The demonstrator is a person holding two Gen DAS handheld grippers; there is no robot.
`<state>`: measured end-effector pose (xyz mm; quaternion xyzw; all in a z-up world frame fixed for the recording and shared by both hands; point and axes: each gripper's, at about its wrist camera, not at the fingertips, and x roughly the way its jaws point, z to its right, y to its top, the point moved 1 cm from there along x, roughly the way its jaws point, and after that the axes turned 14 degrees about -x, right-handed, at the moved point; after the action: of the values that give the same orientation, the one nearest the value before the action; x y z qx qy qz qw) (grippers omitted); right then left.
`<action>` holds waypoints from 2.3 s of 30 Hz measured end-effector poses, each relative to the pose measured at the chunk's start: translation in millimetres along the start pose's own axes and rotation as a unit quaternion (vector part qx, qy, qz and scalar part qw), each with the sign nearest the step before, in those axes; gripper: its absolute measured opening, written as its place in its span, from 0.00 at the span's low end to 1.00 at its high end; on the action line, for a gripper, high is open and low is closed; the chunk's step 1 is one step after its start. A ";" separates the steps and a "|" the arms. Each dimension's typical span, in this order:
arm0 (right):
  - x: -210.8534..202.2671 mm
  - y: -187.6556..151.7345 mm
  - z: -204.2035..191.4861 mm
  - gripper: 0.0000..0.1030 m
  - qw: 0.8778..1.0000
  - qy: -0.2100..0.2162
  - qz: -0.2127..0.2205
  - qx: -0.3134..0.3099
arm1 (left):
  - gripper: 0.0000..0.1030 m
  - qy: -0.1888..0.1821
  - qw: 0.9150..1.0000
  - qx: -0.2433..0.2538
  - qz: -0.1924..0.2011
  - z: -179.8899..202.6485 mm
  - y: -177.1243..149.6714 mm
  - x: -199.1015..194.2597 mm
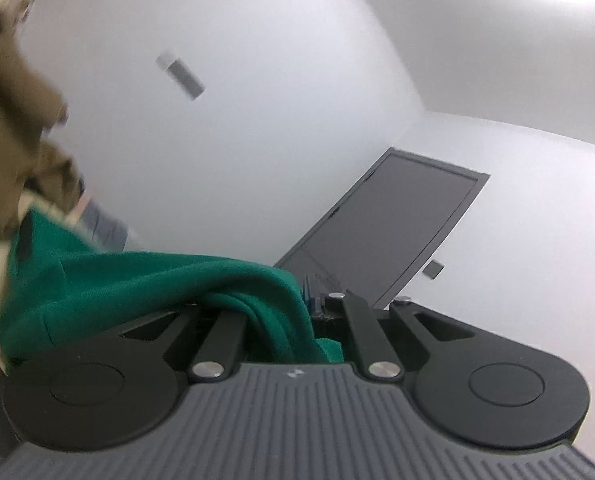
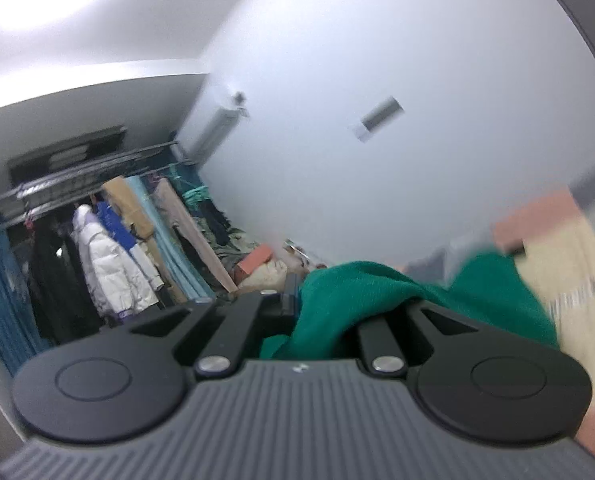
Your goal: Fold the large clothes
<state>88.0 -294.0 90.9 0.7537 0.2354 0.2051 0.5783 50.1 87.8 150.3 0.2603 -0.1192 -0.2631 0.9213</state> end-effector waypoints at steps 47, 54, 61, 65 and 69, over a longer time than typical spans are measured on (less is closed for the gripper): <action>356.7 -79.9 248.2 0.09 0.961 -0.183 -0.167 -0.120 | 0.09 0.309 0.943 0.092 -0.079 -304.6 124.4 427.3; 384.3 -145.1 290.4 0.14 0.945 -0.204 -0.237 -0.096 | 0.12 0.360 0.921 0.078 -0.123 -368.5 114.7 450.4; 386.7 -150.1 292.9 0.18 0.939 -0.208 -0.261 -0.082 | 0.14 0.370 0.916 0.074 -0.136 -356.9 107.6 440.3; 376.6 -143.0 291.0 0.30 0.941 -0.208 -0.259 -0.072 | 0.37 0.378 0.912 0.077 -0.140 -338.7 106.4 429.5; 354.0 -132.4 276.9 0.49 0.946 -0.205 -0.242 -0.061 | 0.46 0.373 0.914 0.084 -0.133 -319.7 105.5 406.0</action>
<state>518.4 -270.0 -92.6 0.6635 0.2737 -0.0861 0.6910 547.0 75.5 -26.2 0.4295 0.2472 -0.2558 0.8300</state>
